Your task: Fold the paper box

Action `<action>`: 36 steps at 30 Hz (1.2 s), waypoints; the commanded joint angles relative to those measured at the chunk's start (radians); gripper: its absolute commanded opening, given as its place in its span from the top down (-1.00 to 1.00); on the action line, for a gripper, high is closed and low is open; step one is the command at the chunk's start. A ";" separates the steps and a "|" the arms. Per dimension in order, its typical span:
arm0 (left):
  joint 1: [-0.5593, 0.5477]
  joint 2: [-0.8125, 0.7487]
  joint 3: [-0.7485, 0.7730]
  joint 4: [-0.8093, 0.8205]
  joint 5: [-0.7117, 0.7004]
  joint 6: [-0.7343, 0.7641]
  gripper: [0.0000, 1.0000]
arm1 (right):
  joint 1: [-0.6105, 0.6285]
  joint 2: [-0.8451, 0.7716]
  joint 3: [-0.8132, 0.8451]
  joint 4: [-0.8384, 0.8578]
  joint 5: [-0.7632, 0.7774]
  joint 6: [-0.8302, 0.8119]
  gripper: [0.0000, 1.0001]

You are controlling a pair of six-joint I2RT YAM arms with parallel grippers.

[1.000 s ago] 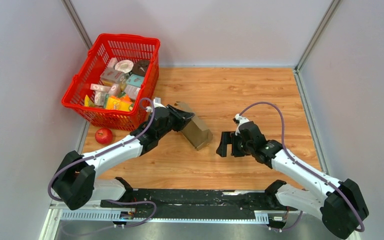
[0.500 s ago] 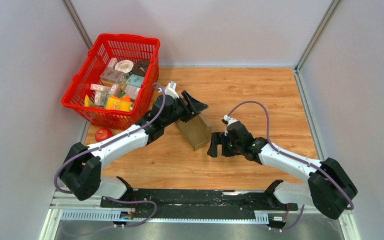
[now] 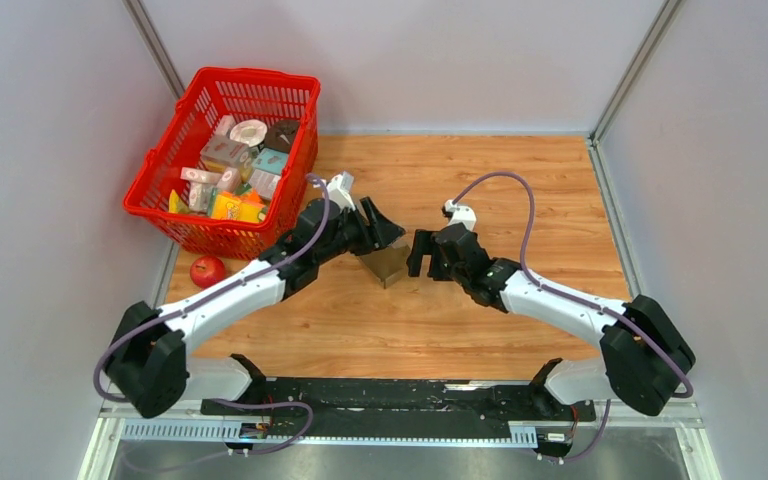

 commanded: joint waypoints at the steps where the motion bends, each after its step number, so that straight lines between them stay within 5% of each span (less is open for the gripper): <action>1: 0.006 -0.190 -0.083 -0.121 -0.112 0.185 -0.33 | -0.008 0.012 0.092 -0.055 0.165 -0.023 -0.93; 7: 0.004 -0.350 -0.192 -0.291 -0.324 0.246 -0.25 | -0.077 0.040 0.127 -0.093 0.139 -0.069 -0.95; 13: 0.006 -0.323 -0.196 -0.388 -0.459 0.271 -0.12 | -0.089 0.017 0.104 -0.069 0.082 -0.119 -0.96; 23: 0.001 0.019 -0.081 -0.408 -0.338 0.232 0.70 | -0.204 -0.037 -0.011 0.011 -0.032 -0.116 -0.96; 30: -0.055 0.156 -0.032 -0.343 -0.248 0.182 0.76 | -0.279 0.092 0.070 0.022 -0.039 -0.059 -0.84; 36: -0.076 0.222 0.022 -0.399 -0.231 0.179 0.86 | -0.285 0.308 0.287 -0.015 -0.114 -0.175 -0.45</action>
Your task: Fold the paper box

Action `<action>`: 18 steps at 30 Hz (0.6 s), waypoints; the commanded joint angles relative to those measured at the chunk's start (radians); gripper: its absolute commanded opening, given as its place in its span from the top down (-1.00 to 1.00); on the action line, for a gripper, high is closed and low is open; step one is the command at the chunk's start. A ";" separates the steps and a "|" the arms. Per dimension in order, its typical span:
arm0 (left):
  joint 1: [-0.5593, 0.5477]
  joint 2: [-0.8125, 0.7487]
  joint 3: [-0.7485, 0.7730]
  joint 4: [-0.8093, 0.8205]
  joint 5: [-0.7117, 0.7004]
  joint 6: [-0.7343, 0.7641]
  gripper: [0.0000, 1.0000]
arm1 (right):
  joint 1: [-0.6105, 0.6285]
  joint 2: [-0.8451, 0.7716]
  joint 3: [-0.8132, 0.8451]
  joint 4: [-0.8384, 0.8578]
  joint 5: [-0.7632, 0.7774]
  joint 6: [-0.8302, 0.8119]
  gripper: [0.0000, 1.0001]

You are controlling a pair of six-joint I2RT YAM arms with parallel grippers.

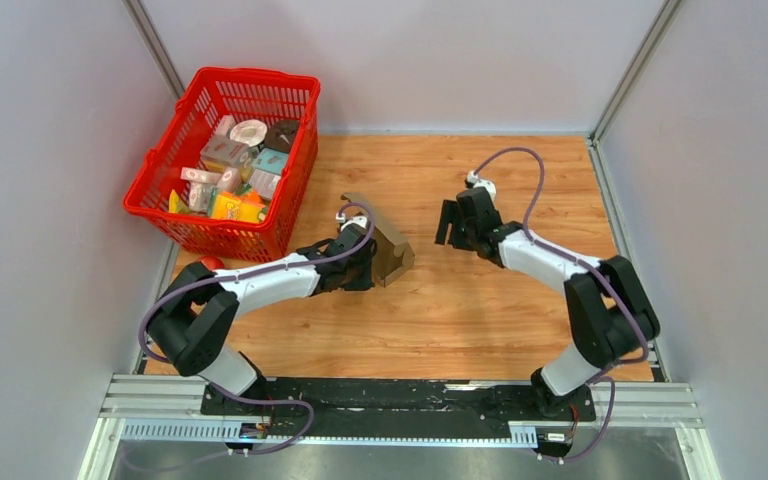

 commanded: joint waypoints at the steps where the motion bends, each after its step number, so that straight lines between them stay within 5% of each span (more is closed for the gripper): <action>1: -0.008 0.019 0.051 -0.013 0.031 -0.015 0.86 | 0.003 0.134 0.156 0.050 -0.067 -0.112 -0.22; 4: -0.008 0.028 0.056 -0.019 0.052 -0.015 0.87 | 0.005 0.205 0.187 0.067 -0.116 -0.181 0.19; 9: -0.008 0.048 0.086 -0.034 0.071 -0.004 0.88 | 0.028 0.260 0.245 0.017 -0.218 -0.223 0.38; 18: -0.011 0.051 0.084 0.013 0.120 -0.024 0.89 | 0.057 0.296 0.257 -0.028 -0.439 -0.224 0.42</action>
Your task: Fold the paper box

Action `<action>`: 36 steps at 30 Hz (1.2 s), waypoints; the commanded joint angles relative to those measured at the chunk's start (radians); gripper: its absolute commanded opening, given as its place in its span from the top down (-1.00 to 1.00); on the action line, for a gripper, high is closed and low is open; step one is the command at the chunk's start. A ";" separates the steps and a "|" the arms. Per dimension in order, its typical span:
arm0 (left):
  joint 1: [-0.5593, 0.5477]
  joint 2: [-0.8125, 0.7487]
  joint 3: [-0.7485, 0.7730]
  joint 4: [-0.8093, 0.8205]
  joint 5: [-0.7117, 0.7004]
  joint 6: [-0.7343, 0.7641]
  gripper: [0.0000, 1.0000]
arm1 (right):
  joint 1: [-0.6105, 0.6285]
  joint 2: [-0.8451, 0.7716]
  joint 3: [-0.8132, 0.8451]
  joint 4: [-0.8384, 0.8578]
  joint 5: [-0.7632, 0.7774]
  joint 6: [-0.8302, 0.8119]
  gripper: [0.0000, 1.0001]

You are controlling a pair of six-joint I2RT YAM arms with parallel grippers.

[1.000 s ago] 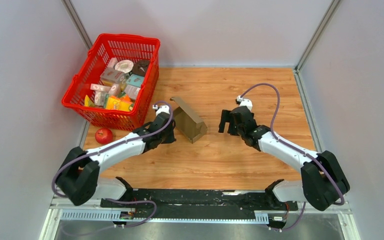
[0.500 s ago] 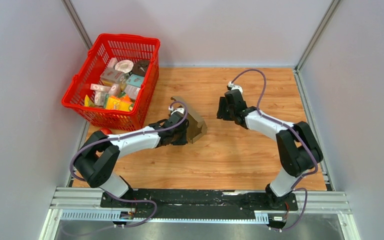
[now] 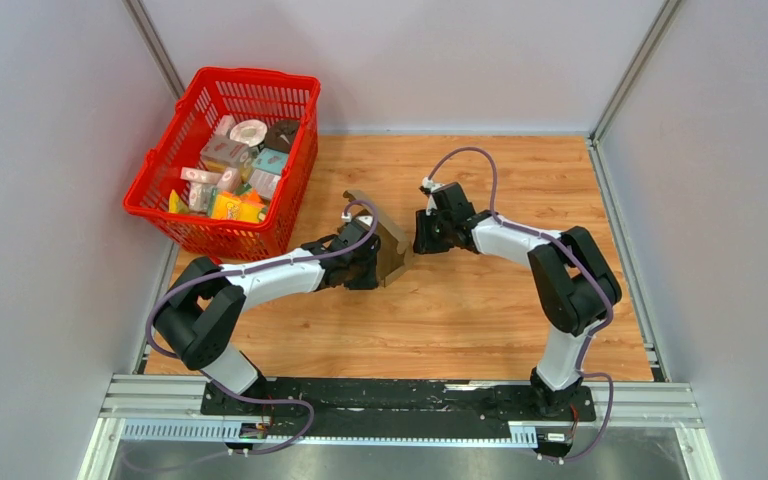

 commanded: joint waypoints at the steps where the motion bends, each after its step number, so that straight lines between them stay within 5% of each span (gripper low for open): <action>1: -0.005 0.004 0.026 0.046 0.049 -0.026 0.89 | 0.024 0.015 0.033 -0.018 -0.134 -0.024 0.42; 9: -0.027 0.047 0.053 0.131 0.106 -0.070 0.90 | 0.045 -0.012 0.002 0.001 -0.190 0.006 0.42; 15: -0.050 0.011 0.028 0.132 0.089 -0.080 0.88 | -0.010 -0.083 -0.024 -0.074 0.060 0.092 0.21; 24: -0.051 -0.256 -0.184 0.106 -0.035 0.032 0.14 | -0.156 -0.232 -0.212 -0.037 0.096 0.221 -0.15; 29: -0.002 -0.370 -0.171 -0.108 -0.309 0.132 0.05 | -0.151 -0.327 -0.359 0.067 0.065 0.232 -0.20; 32: 0.034 -0.391 -0.146 -0.129 -0.438 0.215 -0.18 | -0.148 -0.353 -0.378 0.113 0.024 0.209 -0.21; 36: 0.111 -0.352 -0.134 -0.038 -0.419 0.302 -0.36 | -0.134 -0.367 -0.389 0.144 -0.006 0.198 -0.24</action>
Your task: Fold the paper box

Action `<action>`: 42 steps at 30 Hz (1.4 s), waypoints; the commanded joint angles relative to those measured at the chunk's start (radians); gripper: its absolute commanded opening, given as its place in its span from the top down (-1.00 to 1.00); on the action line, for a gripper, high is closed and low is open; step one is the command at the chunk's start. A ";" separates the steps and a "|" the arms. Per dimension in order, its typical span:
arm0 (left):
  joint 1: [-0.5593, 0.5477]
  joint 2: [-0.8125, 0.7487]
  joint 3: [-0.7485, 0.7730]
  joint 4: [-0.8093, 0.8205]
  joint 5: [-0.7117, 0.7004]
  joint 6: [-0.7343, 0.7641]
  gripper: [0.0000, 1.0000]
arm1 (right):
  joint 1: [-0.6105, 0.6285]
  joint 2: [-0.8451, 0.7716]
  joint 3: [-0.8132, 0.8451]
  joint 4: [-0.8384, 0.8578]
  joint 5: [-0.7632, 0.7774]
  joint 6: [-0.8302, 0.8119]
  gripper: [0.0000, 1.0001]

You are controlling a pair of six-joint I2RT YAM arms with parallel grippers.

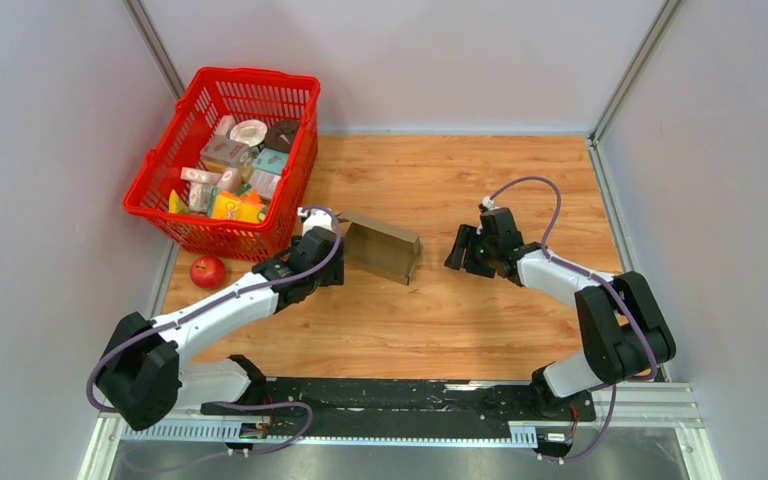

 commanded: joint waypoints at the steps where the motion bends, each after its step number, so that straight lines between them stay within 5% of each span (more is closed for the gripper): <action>1: 0.075 0.036 0.047 0.059 -0.062 0.151 -0.36 | 0.021 -0.042 -0.011 0.121 -0.042 -0.014 -0.24; 7: 0.134 0.131 0.007 0.405 0.181 0.298 -0.37 | 0.029 -0.048 -0.016 0.128 -0.054 -0.023 -0.24; 16: 0.242 0.203 -0.067 0.648 0.388 0.297 -0.43 | 0.029 -0.060 -0.026 0.142 -0.060 -0.026 -0.24; 24: 0.279 0.312 -0.047 0.726 0.558 0.246 -0.45 | 0.027 -0.057 -0.028 0.150 -0.068 -0.026 -0.24; 35: 0.230 0.355 -0.153 0.956 0.754 0.070 -0.23 | 0.029 -0.060 -0.029 0.148 -0.056 -0.025 -0.24; 42: 0.196 0.186 -0.231 0.830 0.747 0.062 -0.40 | 0.027 -0.147 -0.029 0.025 0.184 -0.026 -0.34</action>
